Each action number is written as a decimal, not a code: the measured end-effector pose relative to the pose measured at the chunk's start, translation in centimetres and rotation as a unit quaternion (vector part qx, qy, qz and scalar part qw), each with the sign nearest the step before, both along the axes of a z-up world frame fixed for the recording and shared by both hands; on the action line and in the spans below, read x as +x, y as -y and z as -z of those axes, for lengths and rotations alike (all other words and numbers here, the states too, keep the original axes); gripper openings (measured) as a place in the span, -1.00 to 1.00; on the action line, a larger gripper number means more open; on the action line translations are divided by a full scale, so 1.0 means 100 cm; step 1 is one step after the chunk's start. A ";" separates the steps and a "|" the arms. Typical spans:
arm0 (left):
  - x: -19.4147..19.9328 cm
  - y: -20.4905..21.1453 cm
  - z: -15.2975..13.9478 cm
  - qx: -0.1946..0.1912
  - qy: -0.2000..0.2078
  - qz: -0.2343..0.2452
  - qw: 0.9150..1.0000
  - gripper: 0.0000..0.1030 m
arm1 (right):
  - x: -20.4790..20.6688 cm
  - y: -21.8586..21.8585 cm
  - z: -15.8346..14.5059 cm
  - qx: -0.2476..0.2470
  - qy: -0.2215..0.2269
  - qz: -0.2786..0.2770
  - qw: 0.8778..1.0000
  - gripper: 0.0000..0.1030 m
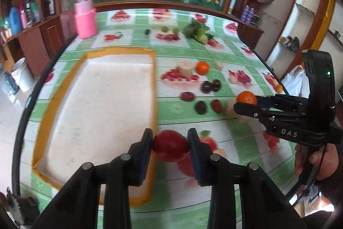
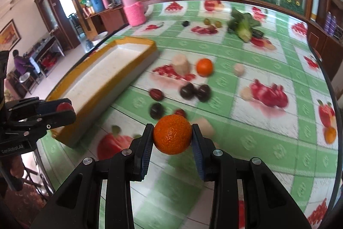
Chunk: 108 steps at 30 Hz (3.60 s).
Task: Organize fruits
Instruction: 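Carry both fruits over the white tray and open both grippers to release, then grasp the round beige slice with the right gripper while the left grasps a beige cube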
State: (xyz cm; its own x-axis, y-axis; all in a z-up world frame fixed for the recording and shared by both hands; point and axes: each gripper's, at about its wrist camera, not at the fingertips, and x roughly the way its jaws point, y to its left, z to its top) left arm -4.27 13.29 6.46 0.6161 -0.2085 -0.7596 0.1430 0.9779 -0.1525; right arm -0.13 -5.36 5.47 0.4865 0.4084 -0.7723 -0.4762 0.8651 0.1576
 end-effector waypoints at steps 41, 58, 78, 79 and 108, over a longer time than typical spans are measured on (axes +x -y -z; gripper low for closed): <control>0.009 -0.119 0.056 0.068 -0.050 -0.112 0.990 0.01 | 0.042 -0.203 0.045 -0.096 -0.013 -0.143 0.985 -0.19; -0.019 -0.085 0.019 0.069 -0.014 -0.126 0.990 0.53 | -0.012 -0.129 -0.001 -0.053 0.025 -0.107 0.993 0.11; -0.010 0.038 0.008 0.048 -0.019 -0.015 0.999 0.55 | -0.026 0.051 0.020 -0.036 -0.013 0.062 0.997 0.12; -0.010 0.043 0.008 0.049 -0.021 -0.010 0.999 0.55 | -0.022 0.056 0.022 -0.032 -0.017 0.067 0.997 0.12; 0.061 0.168 0.043 0.019 -0.077 -0.008 0.997 0.56 | -0.023 0.133 0.037 -0.025 -0.005 0.057 0.998 -0.44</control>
